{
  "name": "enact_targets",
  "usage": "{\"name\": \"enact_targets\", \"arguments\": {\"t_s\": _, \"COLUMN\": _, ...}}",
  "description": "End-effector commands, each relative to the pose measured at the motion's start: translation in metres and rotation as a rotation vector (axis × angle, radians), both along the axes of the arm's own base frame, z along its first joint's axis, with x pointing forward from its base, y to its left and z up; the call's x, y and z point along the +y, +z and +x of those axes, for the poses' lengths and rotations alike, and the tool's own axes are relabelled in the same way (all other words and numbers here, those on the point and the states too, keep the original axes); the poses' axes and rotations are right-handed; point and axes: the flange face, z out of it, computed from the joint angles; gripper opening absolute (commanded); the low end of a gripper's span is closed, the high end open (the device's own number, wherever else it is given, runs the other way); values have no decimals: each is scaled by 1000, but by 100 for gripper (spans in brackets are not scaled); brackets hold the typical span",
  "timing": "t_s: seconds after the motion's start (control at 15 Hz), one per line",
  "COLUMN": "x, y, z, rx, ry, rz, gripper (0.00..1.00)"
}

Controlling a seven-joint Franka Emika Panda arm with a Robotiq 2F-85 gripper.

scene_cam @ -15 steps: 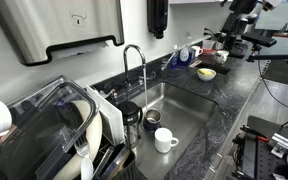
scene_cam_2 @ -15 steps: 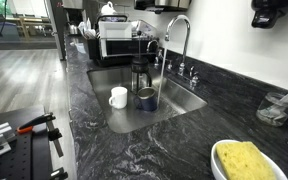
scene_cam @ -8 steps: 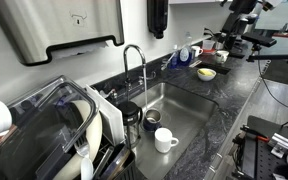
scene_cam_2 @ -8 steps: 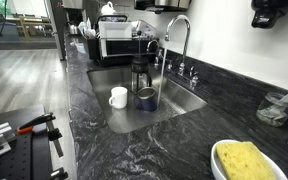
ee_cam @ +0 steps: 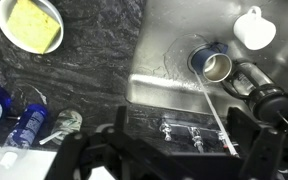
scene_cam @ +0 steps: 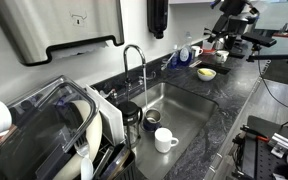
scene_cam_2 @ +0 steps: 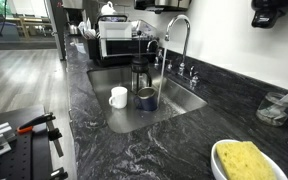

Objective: Push the right faucet handle backwards

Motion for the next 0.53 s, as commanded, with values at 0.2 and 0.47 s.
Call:
{"name": "enact_targets", "arguments": {"t_s": 0.2, "x": -14, "y": -33, "z": 60, "rx": -50, "ry": 98, "rz": -17, "gripper": 100}}
{"name": "enact_targets", "arguments": {"t_s": 0.47, "x": -19, "y": -53, "z": 99, "rx": -83, "ry": 143, "rz": -25, "gripper": 100}}
